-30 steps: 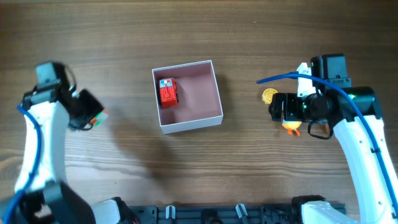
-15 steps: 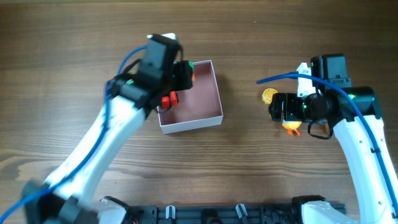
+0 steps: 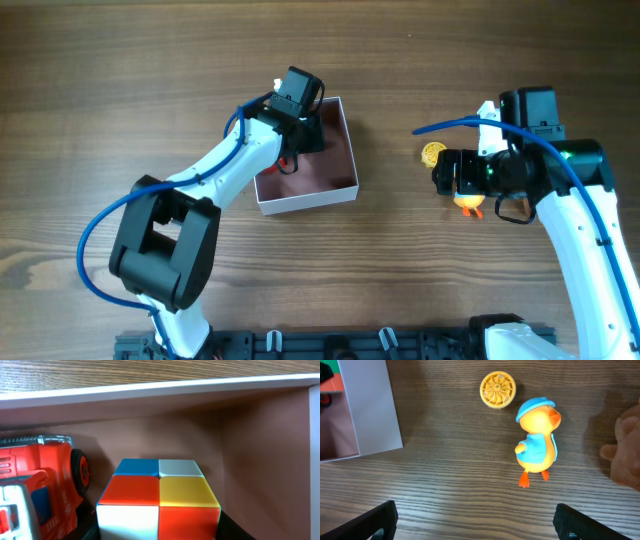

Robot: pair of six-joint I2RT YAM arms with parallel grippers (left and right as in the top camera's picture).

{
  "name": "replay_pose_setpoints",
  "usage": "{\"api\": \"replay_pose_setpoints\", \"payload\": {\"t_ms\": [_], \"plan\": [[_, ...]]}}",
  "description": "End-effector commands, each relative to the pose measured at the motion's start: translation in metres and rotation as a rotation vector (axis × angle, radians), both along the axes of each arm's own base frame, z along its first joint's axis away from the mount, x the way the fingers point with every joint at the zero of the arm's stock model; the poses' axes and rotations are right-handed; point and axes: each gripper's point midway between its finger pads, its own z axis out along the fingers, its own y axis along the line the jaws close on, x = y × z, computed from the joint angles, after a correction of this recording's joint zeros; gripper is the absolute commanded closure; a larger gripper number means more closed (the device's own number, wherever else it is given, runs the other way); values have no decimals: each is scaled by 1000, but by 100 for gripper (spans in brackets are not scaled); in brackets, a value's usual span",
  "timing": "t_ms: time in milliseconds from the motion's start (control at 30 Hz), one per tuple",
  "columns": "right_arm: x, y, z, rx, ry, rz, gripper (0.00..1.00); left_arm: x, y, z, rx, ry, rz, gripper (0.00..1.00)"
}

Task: Pack container
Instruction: 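Carry the cube with the left gripper over the box, then lower the cube beside the truck, release, and lift the left gripper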

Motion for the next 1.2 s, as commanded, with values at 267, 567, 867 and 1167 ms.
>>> {"api": "replay_pose_setpoints", "payload": {"t_ms": [267, 567, 867, 1167], "plan": [[4, -1, 4, -7, -10, -17, 0, 1, -7, 46, -42, -92, -14, 18], [4, -1, 4, -7, -10, -16, 0, -15, -43, 75, -76, -167, -126, 80], [3, -1, 4, -7, -8, -17, 0, -16, -48, 34, -33, -94, -136, 96], [3, -1, 4, -7, -6, -17, 0, -1, -48, 1, -22, -79, -121, 96]]}}
